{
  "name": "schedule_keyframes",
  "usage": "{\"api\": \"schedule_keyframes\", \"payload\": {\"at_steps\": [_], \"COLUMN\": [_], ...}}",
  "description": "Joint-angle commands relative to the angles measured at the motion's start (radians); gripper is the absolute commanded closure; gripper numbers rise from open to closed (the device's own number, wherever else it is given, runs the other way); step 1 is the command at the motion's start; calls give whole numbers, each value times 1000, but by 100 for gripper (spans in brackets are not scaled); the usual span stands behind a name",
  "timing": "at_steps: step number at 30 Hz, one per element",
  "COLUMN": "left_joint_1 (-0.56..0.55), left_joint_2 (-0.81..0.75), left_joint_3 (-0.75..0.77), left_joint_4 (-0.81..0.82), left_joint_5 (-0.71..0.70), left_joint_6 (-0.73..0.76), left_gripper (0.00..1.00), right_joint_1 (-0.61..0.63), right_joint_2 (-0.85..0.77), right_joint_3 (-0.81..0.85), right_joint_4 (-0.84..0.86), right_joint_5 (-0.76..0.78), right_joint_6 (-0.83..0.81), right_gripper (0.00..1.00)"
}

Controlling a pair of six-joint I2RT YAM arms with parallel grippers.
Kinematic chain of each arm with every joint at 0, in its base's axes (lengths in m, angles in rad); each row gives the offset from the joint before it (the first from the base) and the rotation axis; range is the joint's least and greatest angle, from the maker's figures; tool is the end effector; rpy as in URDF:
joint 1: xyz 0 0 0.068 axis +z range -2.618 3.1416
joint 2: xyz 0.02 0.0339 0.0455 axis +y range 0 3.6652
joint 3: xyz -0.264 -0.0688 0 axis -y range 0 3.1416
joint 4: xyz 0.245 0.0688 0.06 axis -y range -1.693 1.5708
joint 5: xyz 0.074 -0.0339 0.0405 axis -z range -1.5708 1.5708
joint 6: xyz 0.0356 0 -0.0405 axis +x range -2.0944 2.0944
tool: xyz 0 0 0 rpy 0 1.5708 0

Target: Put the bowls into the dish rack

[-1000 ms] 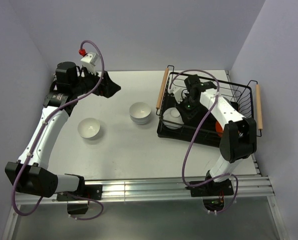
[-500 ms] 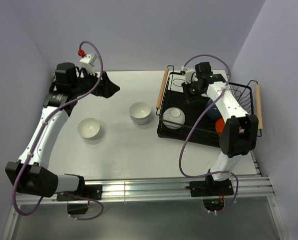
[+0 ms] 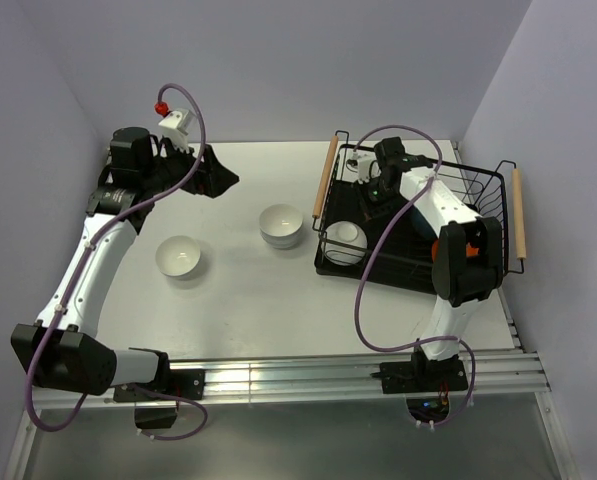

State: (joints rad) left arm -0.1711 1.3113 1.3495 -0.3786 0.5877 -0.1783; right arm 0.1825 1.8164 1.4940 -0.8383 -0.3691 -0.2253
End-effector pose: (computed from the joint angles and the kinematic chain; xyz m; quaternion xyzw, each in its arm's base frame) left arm 0.2848 -0.0692 0.4034 0.1643 0.7823 -0.3289 0.5029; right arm 0.3697 0.0813 0.2505 -0.2315 0.9349 0.1753 0.2040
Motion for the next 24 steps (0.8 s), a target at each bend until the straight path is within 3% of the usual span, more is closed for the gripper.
{"api": "schedule_keyframes", "payload": {"at_steps": [1,8,13,16,17,20,24], "left_joint_1": [8,15,48,106,151,267,381], "left_joint_2": [-32,-40,-27,-21,-24,-32,-4], "left_joint_3": [-10,-12,10,13,1,-30,-64], "left_joint_4": [26,0,-135,-242,-267,-336,-408], "left_joint_5": [21,6,-8,-3,1,-2,-38], "left_joint_6": [-3,14,49,102,132,224,324], "left_gripper": [5,4,2,1,1,1,1], "right_joint_1": [12,12,12,12,12,9,2], "right_joint_2": [-14,-29,-58,-84,-92,-132,-166], "right_joint_3": [0,3,26,57,72,98,149], "right_joint_4": [-45,-73,-91,-100,-102,-94,-105], "right_joint_5": [-33,-8,9,54,68,122,163], "right_joint_6": [-40,-62,-69,-63,-68,-71,-69], "right_gripper": [100,100,100,86,73,51,35]}}
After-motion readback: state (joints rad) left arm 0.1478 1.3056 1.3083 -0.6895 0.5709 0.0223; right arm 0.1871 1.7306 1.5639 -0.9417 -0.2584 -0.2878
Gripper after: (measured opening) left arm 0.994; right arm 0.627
